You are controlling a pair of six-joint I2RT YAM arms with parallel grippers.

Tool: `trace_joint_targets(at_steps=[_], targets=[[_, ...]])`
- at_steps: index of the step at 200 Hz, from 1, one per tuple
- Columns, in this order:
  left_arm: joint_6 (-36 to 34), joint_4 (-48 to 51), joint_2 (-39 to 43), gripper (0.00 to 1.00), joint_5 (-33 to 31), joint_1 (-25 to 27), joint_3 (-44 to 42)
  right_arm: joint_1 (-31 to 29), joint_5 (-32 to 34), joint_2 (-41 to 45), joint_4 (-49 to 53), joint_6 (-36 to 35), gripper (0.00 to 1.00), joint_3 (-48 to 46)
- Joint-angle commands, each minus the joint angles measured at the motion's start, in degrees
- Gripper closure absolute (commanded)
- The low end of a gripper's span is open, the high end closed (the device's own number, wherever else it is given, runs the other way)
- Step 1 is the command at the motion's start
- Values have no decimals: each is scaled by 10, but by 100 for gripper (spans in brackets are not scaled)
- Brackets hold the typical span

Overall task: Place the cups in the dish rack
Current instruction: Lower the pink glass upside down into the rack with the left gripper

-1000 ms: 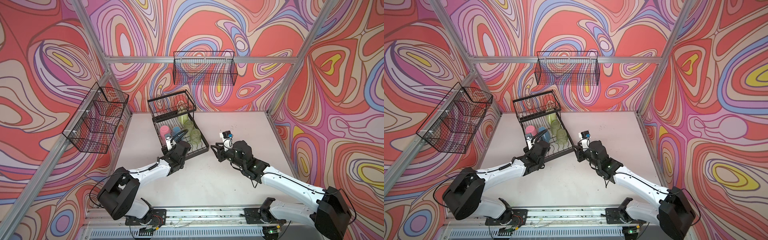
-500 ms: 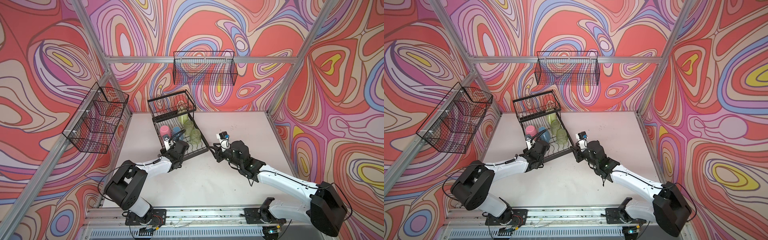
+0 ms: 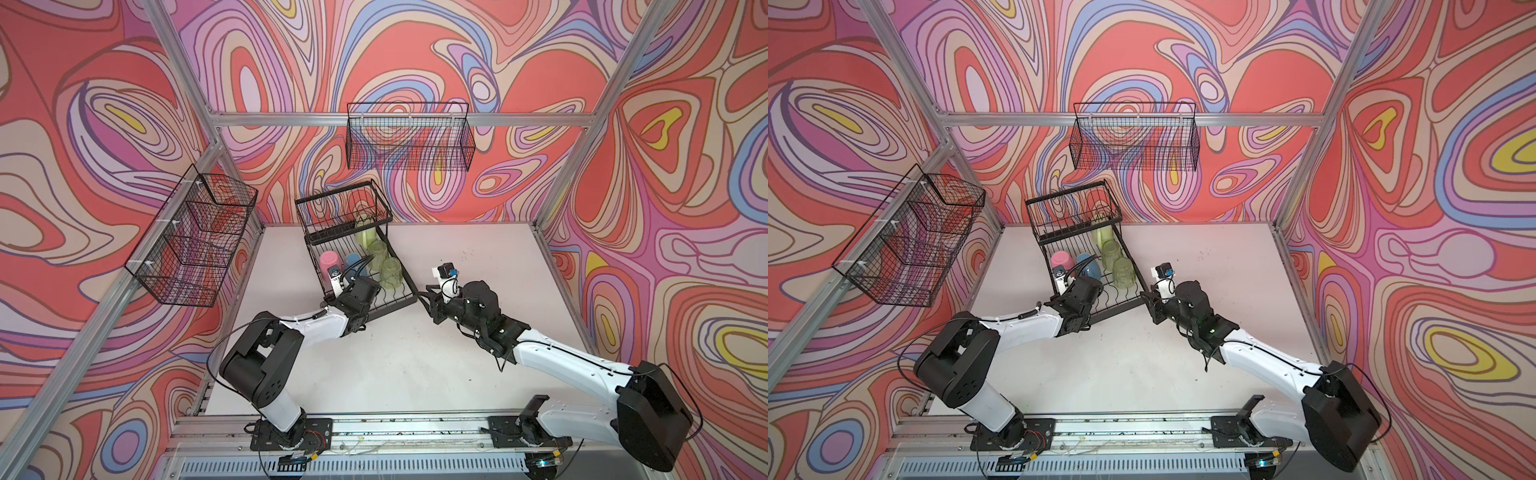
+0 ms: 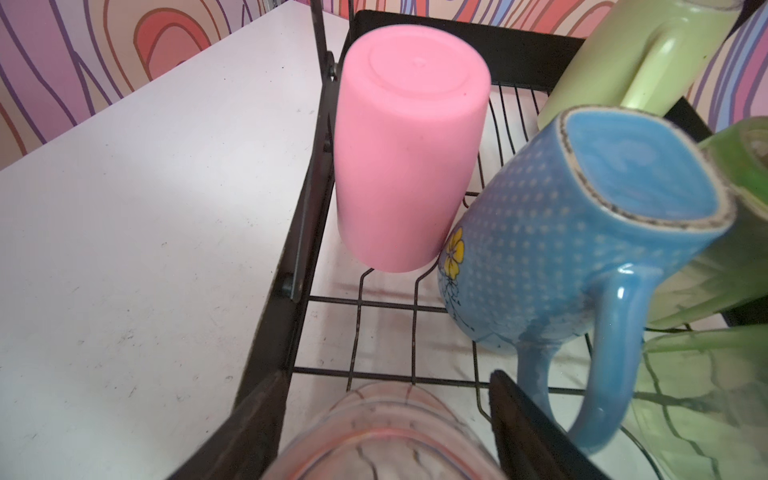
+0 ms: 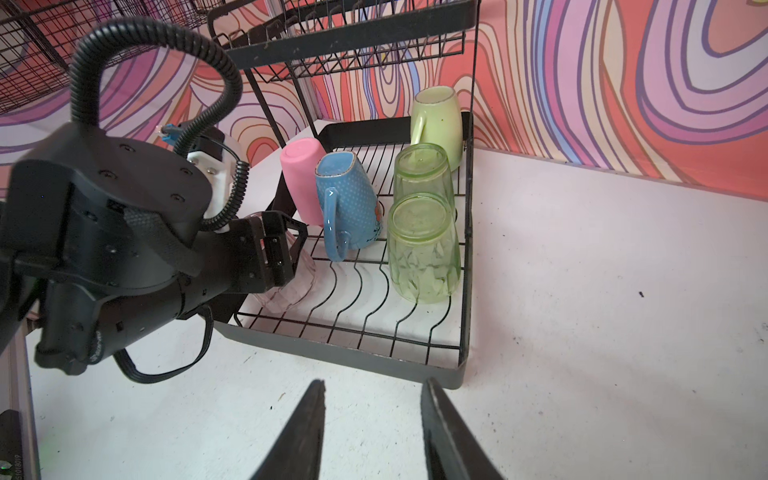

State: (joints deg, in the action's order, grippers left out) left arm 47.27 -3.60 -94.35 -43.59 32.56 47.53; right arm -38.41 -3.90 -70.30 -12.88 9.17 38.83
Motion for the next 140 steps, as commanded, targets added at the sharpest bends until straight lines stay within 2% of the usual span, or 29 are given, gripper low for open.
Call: trace_joint_targets(at_steps=[1,50,108,140], targets=[[16,31,-16,41,6,-2,13,4,0,7,-8,-6,59,-14],[18,31,-9,32,12,-2,9,7,9,35,4,-6,55,-21],[-12,22,14,7,29,-2,4,8,19,58,14,5,50,-23],[-31,21,42,0,44,-1,-2,9,25,69,27,8,47,-18]])
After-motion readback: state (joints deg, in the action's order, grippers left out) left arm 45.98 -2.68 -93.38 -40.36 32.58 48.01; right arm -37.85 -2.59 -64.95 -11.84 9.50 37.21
